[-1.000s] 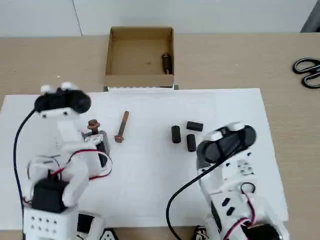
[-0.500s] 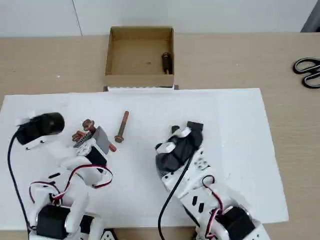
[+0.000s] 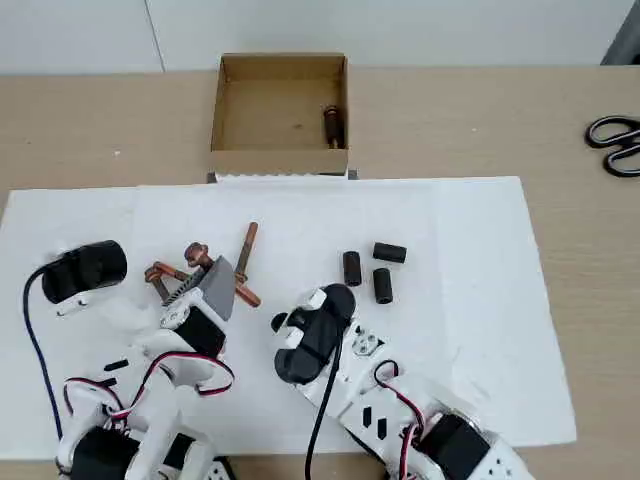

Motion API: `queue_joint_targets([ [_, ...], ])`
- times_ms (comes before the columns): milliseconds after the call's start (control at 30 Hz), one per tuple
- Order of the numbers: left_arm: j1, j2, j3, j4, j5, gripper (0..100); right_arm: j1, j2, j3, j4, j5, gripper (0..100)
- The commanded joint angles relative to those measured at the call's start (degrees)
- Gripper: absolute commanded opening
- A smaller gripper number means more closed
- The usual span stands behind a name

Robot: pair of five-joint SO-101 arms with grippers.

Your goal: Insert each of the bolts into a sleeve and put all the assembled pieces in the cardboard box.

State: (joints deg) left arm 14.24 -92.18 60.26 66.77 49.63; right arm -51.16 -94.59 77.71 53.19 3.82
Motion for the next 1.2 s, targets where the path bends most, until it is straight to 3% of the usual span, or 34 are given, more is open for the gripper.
queue_joint_targets([
  [0, 1.0, -0.5, -0.1, -1.6, 0.4, 1, -0.3, -0.1, -0.4, -2.2, 0.7, 0.3],
  [267, 5.5, -0.4, -0.1, -1.3, 0.3, 1, -0.3, -0.5, -0.4, -2.1, 0.7, 0.3],
  [633, 6.2, -0.4, -0.6, 1.9, -1.1, 1, -0.1, -0.5, -0.5, -2.2, 0.7, 0.3],
  [800, 10.7, -0.5, -0.6, 3.9, -2.2, 1, -0.1, -0.5, -0.6, -2.2, 0.7, 0.3],
  [1000, 11.5, -0.4, -0.3, 4.4, -3.4, 1, -0.1, -0.5, -0.7, -2.2, 0.7, 0.3],
  [1167, 17.4, -0.4, -0.5, 9.4, -6.4, 1, -0.1, -0.6, -0.8, -2.3, 0.7, 0.3],
])
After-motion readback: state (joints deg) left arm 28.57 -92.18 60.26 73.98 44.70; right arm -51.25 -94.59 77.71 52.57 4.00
